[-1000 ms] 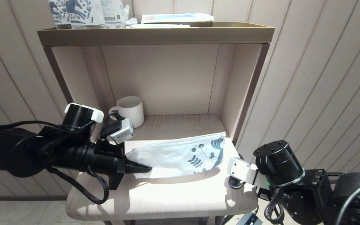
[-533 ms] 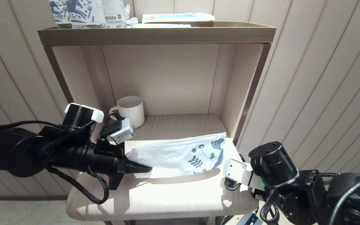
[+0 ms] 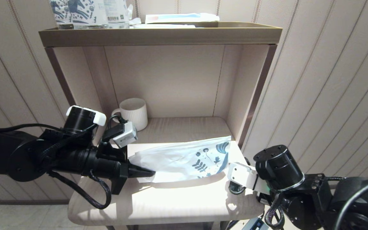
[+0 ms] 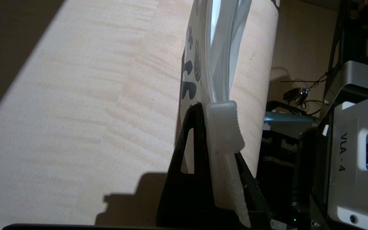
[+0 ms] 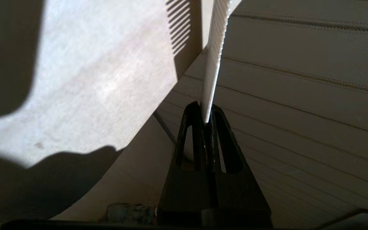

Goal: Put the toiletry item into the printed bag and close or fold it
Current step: Pick up the comb

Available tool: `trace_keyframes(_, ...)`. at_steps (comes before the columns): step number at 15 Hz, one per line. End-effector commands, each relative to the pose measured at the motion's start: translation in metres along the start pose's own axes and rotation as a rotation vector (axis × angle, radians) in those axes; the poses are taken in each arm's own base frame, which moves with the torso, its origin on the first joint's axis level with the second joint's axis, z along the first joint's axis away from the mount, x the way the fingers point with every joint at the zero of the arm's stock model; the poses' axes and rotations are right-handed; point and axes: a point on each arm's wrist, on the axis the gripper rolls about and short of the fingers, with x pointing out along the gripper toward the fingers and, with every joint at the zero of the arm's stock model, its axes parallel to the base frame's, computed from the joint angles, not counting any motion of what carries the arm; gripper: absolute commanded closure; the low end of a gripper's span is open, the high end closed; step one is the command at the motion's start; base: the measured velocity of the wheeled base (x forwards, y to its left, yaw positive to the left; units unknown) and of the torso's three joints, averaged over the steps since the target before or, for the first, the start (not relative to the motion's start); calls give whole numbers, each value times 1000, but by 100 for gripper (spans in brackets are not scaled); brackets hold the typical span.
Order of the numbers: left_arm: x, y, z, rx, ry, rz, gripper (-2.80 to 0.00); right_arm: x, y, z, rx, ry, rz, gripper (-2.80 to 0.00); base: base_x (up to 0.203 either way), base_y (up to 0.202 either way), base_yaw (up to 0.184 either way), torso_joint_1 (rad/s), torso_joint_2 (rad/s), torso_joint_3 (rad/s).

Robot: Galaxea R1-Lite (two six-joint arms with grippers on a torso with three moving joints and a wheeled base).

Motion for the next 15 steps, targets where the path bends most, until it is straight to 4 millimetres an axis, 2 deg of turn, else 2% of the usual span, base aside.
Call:
trace_keyframes(1, 0, 0, 1, 5, -4, -5, 0, -2, -5, 3, 35, -30, -36, 0, 0, 0, 0, 0, 0, 0)
trace_keyframes(4, -3, -1, 5, 16, -18, 2, 0, -18, -28, -2, 132, -77, -101, 0, 0, 0, 0, 0, 0, 0)
trace_keyframes(7, -8, -4, 10, 27, -32, 9, 0, -39, -58, -21, 250, -101, -183, 0, 0, 0, 0, 0, 0, 0)
trace_keyframes(9, -11, -5, 12, 34, -40, 12, 0, -48, -70, -32, 320, -117, -216, 0, 0, 0, 0, 0, 0, 0)
trace_keyframes(12, -15, -9, 14, 41, -44, 20, 0, -53, -82, -26, 429, -218, -198, 0, 0, 0, 0, 0, 0, 0)
trace_keyframes(15, -18, -10, 16, 48, -50, 24, 0, -56, -97, -13, 621, -302, -185, 0, 0, 0, 0, 0, 0, 0)
